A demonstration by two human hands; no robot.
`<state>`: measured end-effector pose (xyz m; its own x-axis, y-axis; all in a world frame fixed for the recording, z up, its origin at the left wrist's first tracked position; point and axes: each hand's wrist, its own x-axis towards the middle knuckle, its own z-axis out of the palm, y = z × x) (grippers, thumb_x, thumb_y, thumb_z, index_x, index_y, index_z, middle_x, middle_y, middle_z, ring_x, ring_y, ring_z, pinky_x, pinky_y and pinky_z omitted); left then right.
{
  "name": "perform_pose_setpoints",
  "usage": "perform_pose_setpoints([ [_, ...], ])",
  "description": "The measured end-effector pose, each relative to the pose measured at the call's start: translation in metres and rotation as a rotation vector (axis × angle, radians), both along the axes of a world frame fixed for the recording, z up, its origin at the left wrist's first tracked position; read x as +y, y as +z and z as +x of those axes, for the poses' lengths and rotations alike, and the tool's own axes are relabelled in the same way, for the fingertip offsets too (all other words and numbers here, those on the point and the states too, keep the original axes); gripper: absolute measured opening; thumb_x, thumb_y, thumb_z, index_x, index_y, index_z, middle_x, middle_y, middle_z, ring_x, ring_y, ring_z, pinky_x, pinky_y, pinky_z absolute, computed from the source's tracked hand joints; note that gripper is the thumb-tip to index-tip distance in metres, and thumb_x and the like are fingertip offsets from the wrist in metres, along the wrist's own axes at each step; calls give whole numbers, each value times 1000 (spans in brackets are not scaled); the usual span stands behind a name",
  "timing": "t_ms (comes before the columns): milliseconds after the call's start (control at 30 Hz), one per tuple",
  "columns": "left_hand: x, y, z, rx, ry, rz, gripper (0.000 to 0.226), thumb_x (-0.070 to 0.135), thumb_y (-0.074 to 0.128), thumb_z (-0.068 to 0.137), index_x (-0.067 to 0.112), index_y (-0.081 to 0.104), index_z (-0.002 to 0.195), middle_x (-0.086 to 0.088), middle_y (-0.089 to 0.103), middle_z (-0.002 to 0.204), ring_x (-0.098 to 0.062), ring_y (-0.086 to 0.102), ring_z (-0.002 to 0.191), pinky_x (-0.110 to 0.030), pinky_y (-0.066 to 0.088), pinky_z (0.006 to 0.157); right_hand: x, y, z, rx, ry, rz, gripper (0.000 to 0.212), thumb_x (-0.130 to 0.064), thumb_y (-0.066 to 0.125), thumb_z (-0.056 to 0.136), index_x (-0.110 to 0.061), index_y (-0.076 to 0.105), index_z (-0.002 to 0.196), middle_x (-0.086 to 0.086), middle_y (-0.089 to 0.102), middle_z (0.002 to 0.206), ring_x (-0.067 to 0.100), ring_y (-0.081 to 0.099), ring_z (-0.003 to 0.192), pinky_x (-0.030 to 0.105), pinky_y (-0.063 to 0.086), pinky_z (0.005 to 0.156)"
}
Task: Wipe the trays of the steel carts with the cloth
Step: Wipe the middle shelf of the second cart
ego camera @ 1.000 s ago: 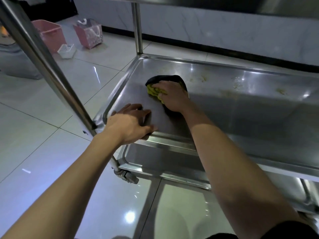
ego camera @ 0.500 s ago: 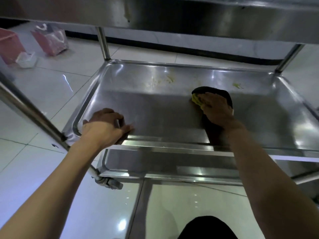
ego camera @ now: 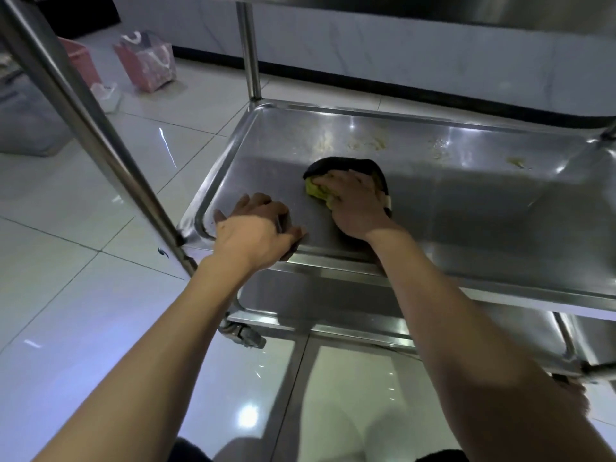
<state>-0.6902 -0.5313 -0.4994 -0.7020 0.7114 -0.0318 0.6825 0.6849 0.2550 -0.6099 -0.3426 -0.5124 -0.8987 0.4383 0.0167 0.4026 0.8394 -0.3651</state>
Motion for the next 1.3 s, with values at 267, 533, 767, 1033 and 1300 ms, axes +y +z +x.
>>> perform_pose_setpoints([
  [267, 1, 6, 0, -41, -2, -16, 39, 72, 51, 87, 36, 61, 99, 1, 48, 137, -27, 36, 135, -69, 22, 111, -24, 4, 46, -32, -33, -45, 51, -21, 40, 102, -41, 40, 149, -14, 27, 160, 18, 15, 148, 38, 11, 119],
  [533, 1, -4, 4, -47, 14, 41, 39, 69, 50, 89, 33, 62, 96, -3, 47, 135, -31, 32, 138, -73, 13, 111, -53, -6, 95, 92, -153, -26, 45, -25, 41, 103, -45, 47, 142, -17, 30, 158, 17, 17, 147, 50, 16, 118],
  [767, 10, -3, 36, -39, -70, 144, 25, 41, 52, 93, 27, 69, 104, -5, 56, 132, -35, 44, 130, -66, 16, 111, -47, 5, 108, 52, -135, 38, 44, -21, 44, 103, -33, 49, 144, -8, 34, 159, 22, 23, 148, 50, 25, 118],
  [1033, 62, -4, 125, -3, -291, 206, 20, 33, 49, 97, 29, 67, 100, 2, 63, 117, -30, 58, 113, -61, 31, 108, 18, 3, 206, 91, -278, 128, 40, -13, 50, 101, -21, 57, 140, 2, 43, 154, 31, 32, 145, 41, 21, 121],
  [1300, 121, -1, 180, 24, -358, 247, 26, 28, 44, 98, 23, 68, 106, 3, 63, 117, -28, 56, 114, -59, 33, 110, 48, -4, 234, 150, -257, 178, 39, -18, 49, 101, -23, 60, 137, 1, 48, 151, 29, 37, 142, 46, 35, 113],
])
